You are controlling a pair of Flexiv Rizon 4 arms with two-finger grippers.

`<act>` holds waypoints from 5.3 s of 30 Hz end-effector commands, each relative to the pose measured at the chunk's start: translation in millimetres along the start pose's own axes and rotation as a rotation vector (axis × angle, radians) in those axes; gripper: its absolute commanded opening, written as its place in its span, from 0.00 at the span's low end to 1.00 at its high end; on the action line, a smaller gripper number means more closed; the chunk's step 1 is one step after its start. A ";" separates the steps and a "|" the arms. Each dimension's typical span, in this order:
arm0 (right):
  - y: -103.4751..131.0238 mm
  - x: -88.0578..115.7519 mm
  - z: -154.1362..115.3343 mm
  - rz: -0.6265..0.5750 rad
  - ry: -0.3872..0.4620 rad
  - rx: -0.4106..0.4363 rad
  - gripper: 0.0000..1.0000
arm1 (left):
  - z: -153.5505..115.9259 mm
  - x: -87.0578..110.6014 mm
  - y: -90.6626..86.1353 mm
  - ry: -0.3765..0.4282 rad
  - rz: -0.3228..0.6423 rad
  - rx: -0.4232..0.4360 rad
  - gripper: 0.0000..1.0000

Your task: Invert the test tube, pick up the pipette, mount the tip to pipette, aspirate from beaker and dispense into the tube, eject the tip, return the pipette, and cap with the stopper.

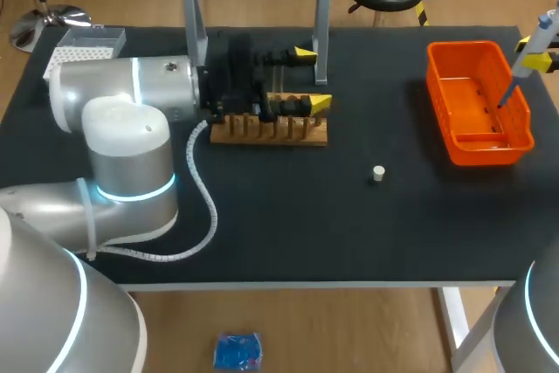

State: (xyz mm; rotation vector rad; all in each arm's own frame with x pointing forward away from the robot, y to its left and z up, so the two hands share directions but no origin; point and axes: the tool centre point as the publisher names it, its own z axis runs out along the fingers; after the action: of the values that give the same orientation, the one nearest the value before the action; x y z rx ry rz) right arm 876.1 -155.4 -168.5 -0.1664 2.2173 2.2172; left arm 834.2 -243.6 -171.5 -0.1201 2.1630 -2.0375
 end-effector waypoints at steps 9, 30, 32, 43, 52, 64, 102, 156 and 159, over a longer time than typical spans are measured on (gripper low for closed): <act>1.0 -0.2 0.0 0.000 0.000 0.003 0.00 | -10.5 6.3 0.7 -0.031 -0.063 -0.023 1.00; 1.0 -0.2 0.0 0.000 0.000 0.003 0.00 | -11.1 6.8 -0.7 -0.059 -0.082 -0.066 1.00; 1.0 -0.2 0.0 0.000 0.000 0.003 0.00 | -11.1 6.8 -0.7 -0.059 -0.082 -0.066 1.00; 36.4 34.6 41.6 -0.058 0.008 0.148 0.00 | -11.1 6.8 -0.7 -0.059 -0.082 -0.066 1.00; 19.8 42.5 109.8 0.011 0.004 0.191 0.00 | -11.1 6.8 -0.7 -0.059 -0.082 -0.066 1.00; -6.6 42.4 194.2 0.040 0.091 0.213 0.00 | -11.1 6.8 -0.7 -0.059 -0.082 -0.066 1.00; -35.4 52.7 328.3 0.021 0.055 0.053 0.00 | -11.1 6.8 -0.7 -0.059 -0.082 -0.066 1.00; -36.4 36.8 354.0 0.014 0.079 0.064 0.00 | -16.0 9.2 -2.4 -0.062 -0.061 0.094 1.00; -36.4 36.1 354.9 0.014 0.081 0.070 0.00 | -16.0 9.2 -2.4 -0.062 -0.061 0.094 1.00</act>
State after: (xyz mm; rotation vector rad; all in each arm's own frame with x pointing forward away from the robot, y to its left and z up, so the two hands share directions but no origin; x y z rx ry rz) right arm 815.1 193.8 -210.2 -0.2446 2.3333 2.1784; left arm 822.9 -228.4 -168.7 -0.2336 2.0485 -2.1373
